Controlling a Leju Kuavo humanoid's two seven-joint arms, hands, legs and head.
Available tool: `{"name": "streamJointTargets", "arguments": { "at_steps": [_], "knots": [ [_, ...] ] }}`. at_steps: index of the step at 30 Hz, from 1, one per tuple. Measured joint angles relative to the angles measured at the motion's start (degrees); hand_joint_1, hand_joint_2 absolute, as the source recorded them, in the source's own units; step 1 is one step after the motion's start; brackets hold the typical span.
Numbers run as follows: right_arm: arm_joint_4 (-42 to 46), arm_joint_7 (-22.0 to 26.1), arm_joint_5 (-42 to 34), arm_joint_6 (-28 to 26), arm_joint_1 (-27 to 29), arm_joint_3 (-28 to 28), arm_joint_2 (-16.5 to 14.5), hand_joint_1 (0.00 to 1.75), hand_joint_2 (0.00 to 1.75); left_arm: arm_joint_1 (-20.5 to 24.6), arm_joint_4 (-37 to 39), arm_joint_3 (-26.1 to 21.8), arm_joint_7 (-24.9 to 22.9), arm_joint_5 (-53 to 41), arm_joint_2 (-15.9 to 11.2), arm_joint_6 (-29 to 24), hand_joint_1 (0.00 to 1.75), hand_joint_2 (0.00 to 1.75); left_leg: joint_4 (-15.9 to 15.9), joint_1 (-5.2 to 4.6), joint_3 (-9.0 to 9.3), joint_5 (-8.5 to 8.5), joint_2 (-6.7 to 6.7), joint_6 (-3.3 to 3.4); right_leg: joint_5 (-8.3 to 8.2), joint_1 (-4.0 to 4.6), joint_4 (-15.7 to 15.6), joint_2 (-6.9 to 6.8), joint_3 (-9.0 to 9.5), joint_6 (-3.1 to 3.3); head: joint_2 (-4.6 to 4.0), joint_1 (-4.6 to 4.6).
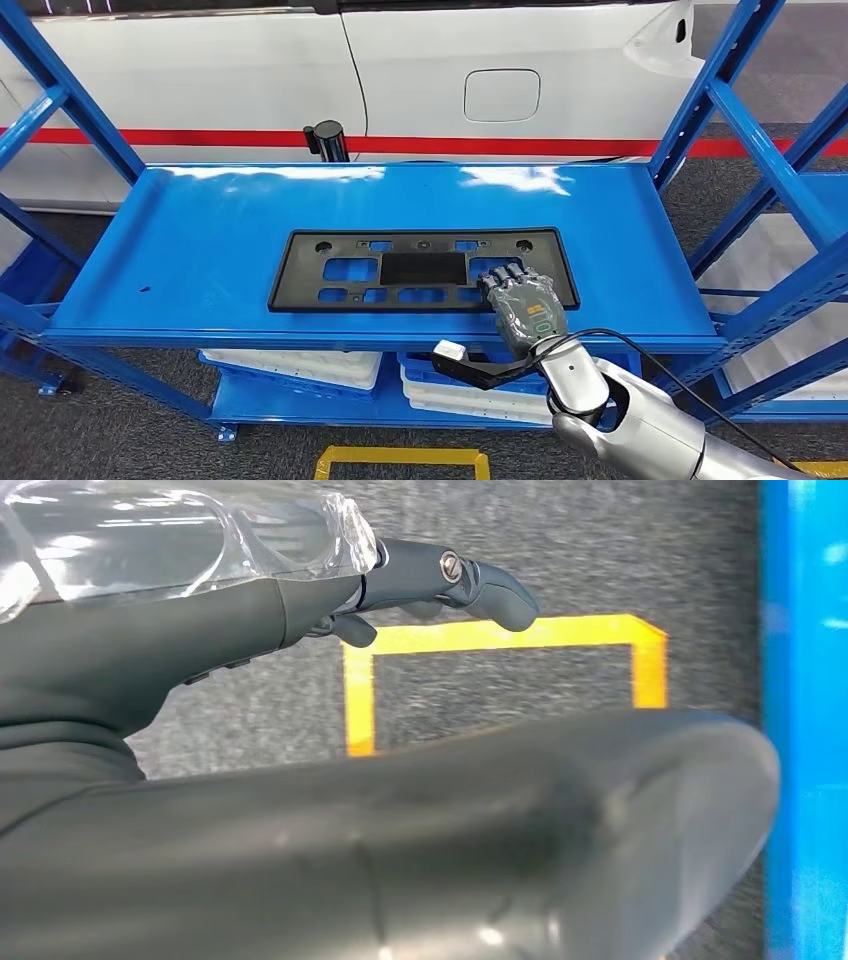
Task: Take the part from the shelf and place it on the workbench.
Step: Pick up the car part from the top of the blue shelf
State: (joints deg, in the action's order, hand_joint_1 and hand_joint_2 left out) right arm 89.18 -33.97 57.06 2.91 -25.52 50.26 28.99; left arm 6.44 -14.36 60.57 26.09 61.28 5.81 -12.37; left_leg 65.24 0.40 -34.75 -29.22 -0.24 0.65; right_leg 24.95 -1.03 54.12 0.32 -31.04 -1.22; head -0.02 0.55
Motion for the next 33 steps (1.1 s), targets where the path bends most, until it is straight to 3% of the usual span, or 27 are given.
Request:
{"name": "streamJointTargets", "arguments": {
  "at_steps": [2,3,6,8,11,12,13,14,17,19,22,24,26,27,28,29,31,33],
  "knots": [
    [0.0,0.0,-0.2,0.1,0.0,0.1,0.1,1.75,1.75,0.2,0.0,0.0,0.6,0.1,0.0,0.2,0.0,0.0,-8.2,-0.12,3.78,3.25,-0.03,0.42,0.06,0.16,0.1,0.06,0.06,-0.34,0.0,0.02],
    [0.0,0.0,-0.3,0.1,0.0,0.1,0.1,1.75,1.75,0.2,0.0,0.0,0.6,0.1,0.0,0.2,0.0,0.0,-10.4,-0.23,4.69,3.95,-0.05,0.67,0.07,0.26,0.1,0.09,0.0,-0.6,0.0,0.05],
    [0.0,-0.1,-0.6,0.1,0.2,0.3,0.2,1.75,1.75,0.2,0.0,0.0,1.1,-0.3,0.0,0.0,0.0,0.0,-11.3,-0.5,4.73,4.37,-0.06,1.75,0.05,0.21,0.1,0.12,-0.27,-1.54,0.0,0.15],
    [0.0,-0.1,-0.7,0.1,0.3,0.3,0.4,1.75,1.75,0.3,0.0,0.0,1.5,-0.5,0.0,-0.2,0.0,0.0,-11.6,-0.44,4.78,4.73,-0.03,2.58,1.64,0.0,2.2,0.05,-1.19,-2.01,0.0,0.2],
    [0.0,-0.1,-0.8,0.1,0.6,0.5,0.6,1.75,1.75,0.3,0.0,0.0,2.0,-0.5,0.0,-0.2,0.0,1.31,-11.8,-0.49,4.78,4.83,0.06,3.13,7.22,-0.07,13.6,-0.02,-6.35,-2.24,0.0,0.3],
    [0.0,-0.1,-0.8,0.1,0.7,0.6,0.7,1.75,1.75,0.3,0.0,0.0,2.2,-0.5,0.0,-0.1,0.0,1.75,-11.8,-0.55,4.78,4.81,0.07,3.17,8.17,-0.08,16.8,-0.02,-7.92,-2.29,0.0,0.3],
    [0.0,-0.1,-0.9,0.1,0.9,0.6,0.7,1.75,1.75,0.3,0.0,0.0,2.4,-0.5,0.0,0.0,0.0,1.75,-11.7,-0.6,4.8,4.78,0.06,3.18,7.93,-0.09,17.8,-0.02,-8.49,-2.3,0.0,0.31],
    [-0.1,-0.1,-1.1,0.1,0.9,0.6,0.7,1.75,1.75,0.3,0.0,0.0,2.6,-0.6,0.0,0.1,0.0,1.75,-11.7,-0.62,4.87,4.75,0.03,3.17,6.51,-0.1,16.2,-0.02,-7.82,-2.26,0.0,0.31],
    [-0.1,-0.1,-1.3,0.1,0.8,0.6,0.8,1.75,1.75,0.3,0.0,0.0,3.0,-1.0,0.0,0.1,0.0,1.75,-11.6,-0.79,5.06,4.46,-0.08,2.84,0.92,0.01,4.1,-0.05,-2.13,-1.92,0.0,0.31],
    [-0.1,-0.1,-1.4,0.0,0.7,0.6,0.9,1.75,1.75,0.4,0.0,0.0,3.0,-1.4,0.0,-0.5,0.0,1.75,-11.5,-1.0,4.87,4.34,-0.1,2.45,0.16,0.2,0.6,-0.02,-0.66,-1.61,0.0,0.26],
    [-0.1,-0.1,-1.4,-0.1,0.6,0.6,0.9,1.75,1.75,0.5,0.0,0.0,3.0,-1.7,0.0,-1.8,0.0,1.75,-10.9,-0.89,4.52,3.84,-0.07,1.69,-0.03,0.15,0.4,0.03,-0.69,-0.9,0.0,0.2],
    [-0.1,-0.1,-1.4,-0.2,0.5,0.6,0.9,1.75,1.75,0.5,0.0,0.0,2.7,-1.6,0.0,-2.4,0.0,1.75,-6.8,-0.63,2.67,1.33,-0.04,0.92,-0.17,-0.08,0.2,-0.05,-0.64,-0.34,0.0,0.08],
    [-0.1,-0.3,-1.2,-0.6,0.5,0.6,0.9,1.75,1.75,0.5,0.0,0.0,1.8,-1.5,0.0,-3.1,0.0,1.75,1.5,-0.33,-1.18,-2.38,-0.02,0.32,-0.18,-0.09,0.2,-0.11,-0.74,-0.09,0.0,-0.02],
    [-0.1,-0.4,-1.0,-1.0,0.5,0.6,0.9,1.75,1.75,0.4,0.0,0.0,1.2,-1.4,0.0,-3.6,0.0,1.75,5.0,-0.2,-2.91,-3.52,-0.02,0.14,-0.19,-0.09,0.2,-0.11,-0.78,-0.07,0.0,-0.02],
    [-0.1,-0.6,-0.7,-1.4,0.5,0.6,0.9,1.75,1.75,0.4,0.0,0.0,0.7,-1.4,0.0,-4.1,0.0,1.75,6.7,-0.11,-3.77,-3.61,-0.02,0.03,-0.19,-0.1,0.2,-0.1,-0.78,-0.07,0.0,-0.02],
    [-0.1,-0.9,-0.2,-1.9,0.6,0.6,0.9,1.75,1.75,0.4,0.0,0.0,0.1,-1.4,0.0,-4.7,0.0,1.75,5.8,-0.03,-3.46,-2.57,-0.01,0.0,-0.19,-0.11,0.2,-0.08,-0.75,-0.08,0.0,-0.02],
    [0.1,-1.5,1.2,-3.1,0.5,0.5,1.0,1.75,1.75,0.4,0.0,0.0,-0.7,-1.3,-0.1,-5.6,0.0,1.75,-1.8,0.08,-0.01,1.55,-0.02,0.16,-0.15,-0.13,0.2,-0.01,-0.61,-0.18,0.0,-0.02],
    [0.4,-2.2,2.8,-4.3,0.2,0.4,1.2,1.75,1.75,0.4,0.0,0.0,-1.3,-1.1,0.0,-6.2,0.0,1.75,-9.0,-0.09,3.22,4.2,-0.06,0.56,-0.1,0.11,0.4,0.06,-0.69,-0.55,0.0,-0.01]
  ]
}}
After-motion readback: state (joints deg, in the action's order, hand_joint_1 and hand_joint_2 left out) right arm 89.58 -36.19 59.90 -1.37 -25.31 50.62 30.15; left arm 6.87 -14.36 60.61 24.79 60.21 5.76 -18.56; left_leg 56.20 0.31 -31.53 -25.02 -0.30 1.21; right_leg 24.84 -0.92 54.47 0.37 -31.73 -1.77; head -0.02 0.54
